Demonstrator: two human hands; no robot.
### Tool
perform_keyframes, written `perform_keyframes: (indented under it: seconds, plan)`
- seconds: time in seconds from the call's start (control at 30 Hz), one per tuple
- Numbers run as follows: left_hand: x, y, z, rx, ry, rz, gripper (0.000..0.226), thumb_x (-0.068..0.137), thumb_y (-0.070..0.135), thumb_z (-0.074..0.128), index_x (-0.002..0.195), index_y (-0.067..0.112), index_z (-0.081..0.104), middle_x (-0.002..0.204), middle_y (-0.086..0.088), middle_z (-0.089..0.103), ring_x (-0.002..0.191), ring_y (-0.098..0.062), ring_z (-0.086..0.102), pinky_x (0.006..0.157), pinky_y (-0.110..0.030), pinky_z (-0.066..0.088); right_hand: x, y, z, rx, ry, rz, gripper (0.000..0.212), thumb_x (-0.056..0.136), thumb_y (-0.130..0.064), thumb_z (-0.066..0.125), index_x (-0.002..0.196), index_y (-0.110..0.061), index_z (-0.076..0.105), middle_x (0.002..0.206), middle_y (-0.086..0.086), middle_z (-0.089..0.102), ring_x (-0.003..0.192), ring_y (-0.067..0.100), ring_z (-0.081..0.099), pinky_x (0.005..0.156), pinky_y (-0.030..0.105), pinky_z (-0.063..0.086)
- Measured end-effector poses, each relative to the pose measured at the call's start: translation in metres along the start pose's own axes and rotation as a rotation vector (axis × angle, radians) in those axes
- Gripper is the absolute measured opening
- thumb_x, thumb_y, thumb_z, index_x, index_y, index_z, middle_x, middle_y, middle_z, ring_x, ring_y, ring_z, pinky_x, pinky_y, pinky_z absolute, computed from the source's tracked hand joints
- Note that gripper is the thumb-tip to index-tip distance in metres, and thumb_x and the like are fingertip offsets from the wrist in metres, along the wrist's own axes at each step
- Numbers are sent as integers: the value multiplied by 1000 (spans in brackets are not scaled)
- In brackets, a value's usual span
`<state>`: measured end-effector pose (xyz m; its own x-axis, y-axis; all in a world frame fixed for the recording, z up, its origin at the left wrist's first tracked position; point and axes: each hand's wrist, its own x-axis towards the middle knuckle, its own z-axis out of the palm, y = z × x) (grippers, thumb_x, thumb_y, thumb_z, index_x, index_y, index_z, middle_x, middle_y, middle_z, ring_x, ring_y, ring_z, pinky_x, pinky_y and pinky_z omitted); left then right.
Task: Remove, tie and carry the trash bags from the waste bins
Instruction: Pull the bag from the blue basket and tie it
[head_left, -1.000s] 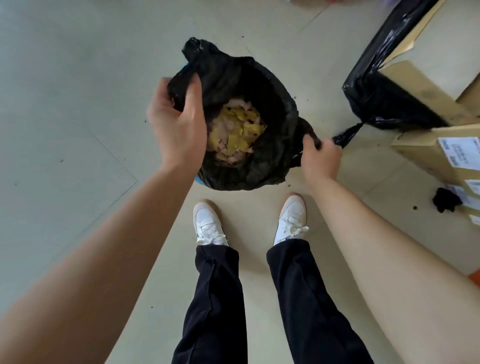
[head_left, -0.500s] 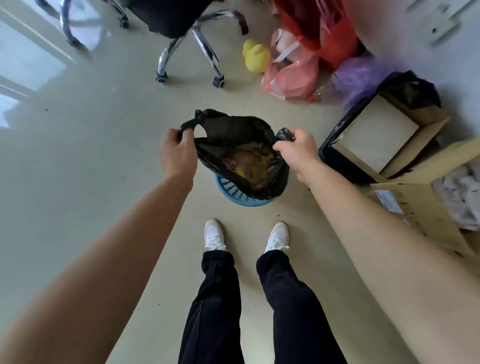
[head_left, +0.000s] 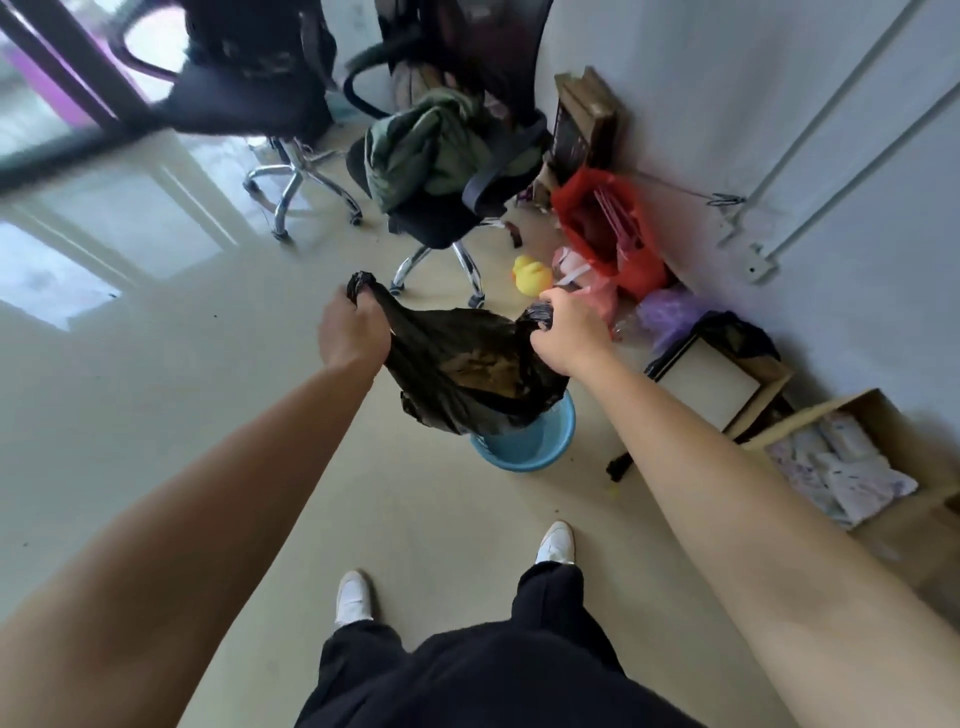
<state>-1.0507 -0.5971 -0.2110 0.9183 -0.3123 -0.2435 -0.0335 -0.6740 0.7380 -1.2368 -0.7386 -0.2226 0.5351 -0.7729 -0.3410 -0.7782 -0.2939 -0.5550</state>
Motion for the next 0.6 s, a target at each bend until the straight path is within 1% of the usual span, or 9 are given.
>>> perform_keyframes:
  seconds: [0.03, 0.1, 0.13, 0.2, 0.23, 0.3, 0.4, 0.5, 0.6]
  plan:
    - [1, -3, -13, -110, 4, 14, 20, 97, 25, 38, 87, 13, 51, 83, -2, 56, 82, -27, 51, 74, -36, 40, -8, -13, -1, -32, 37, -25, 58, 85, -10, 58, 143, -9, 46, 136, 15, 56, 125, 34, 51, 99, 35, 42]
    - [5, -12, -43, -270, -20, 54, 12, 96, 21, 45, 86, 15, 50, 76, 3, 51, 78, -22, 49, 72, -34, 40, -25, -39, 3, -51, 137, -69, 55, 85, -9, 59, 139, -9, 49, 136, 15, 57, 125, 33, 52, 101, 35, 41]
    - [7, -18, -61, -306, -46, 74, 11, 95, 20, 48, 86, 15, 51, 74, 5, 50, 77, -20, 49, 72, -33, 40, -33, -52, 8, -29, 192, -78, 52, 86, -8, 59, 137, -10, 52, 134, 13, 59, 123, 32, 54, 101, 36, 43]
    - [14, -36, -97, -336, -117, 94, 14, 92, 20, 53, 79, 17, 54, 70, 5, 50, 73, -18, 47, 69, -32, 40, -52, -78, 26, 4, 266, -67, 47, 87, -7, 58, 133, -13, 54, 130, 11, 63, 119, 31, 57, 99, 39, 46]
    - [18, -46, -115, -343, -161, 94, 15, 90, 20, 55, 75, 17, 55, 68, 3, 49, 70, -19, 46, 66, -32, 39, -62, -91, 37, -9, 271, -55, 46, 87, -6, 57, 132, -13, 55, 129, 11, 63, 118, 31, 58, 99, 40, 47]
    - [27, -66, -145, -337, -223, 87, 11, 86, 21, 59, 78, 13, 61, 67, 2, 49, 66, -18, 45, 61, -30, 37, -75, -116, 58, -32, 283, -40, 44, 87, -5, 57, 130, -13, 56, 129, 12, 63, 117, 32, 59, 99, 40, 48]
    - [40, -84, -185, -374, -216, 94, 10, 85, 21, 63, 87, 11, 66, 68, 4, 53, 64, -12, 48, 60, -26, 40, -92, -151, 78, 21, 364, -20, 40, 89, -5, 58, 128, -14, 58, 132, 8, 63, 118, 31, 60, 99, 37, 47]
    - [51, -101, -214, -388, -226, 104, 14, 87, 21, 64, 94, 11, 70, 73, 3, 62, 68, -12, 55, 63, -24, 43, -110, -174, 95, -60, 345, -20, 38, 93, -10, 57, 130, -16, 56, 132, 8, 61, 117, 31, 59, 94, 36, 46]
    - [58, -125, -225, -317, -263, 109, 25, 81, 36, 65, 97, 19, 74, 92, -6, 69, 83, -19, 59, 71, -29, 46, -128, -175, 114, -154, 301, -34, 38, 96, -18, 55, 134, -20, 53, 131, 8, 61, 114, 32, 59, 89, 39, 49]
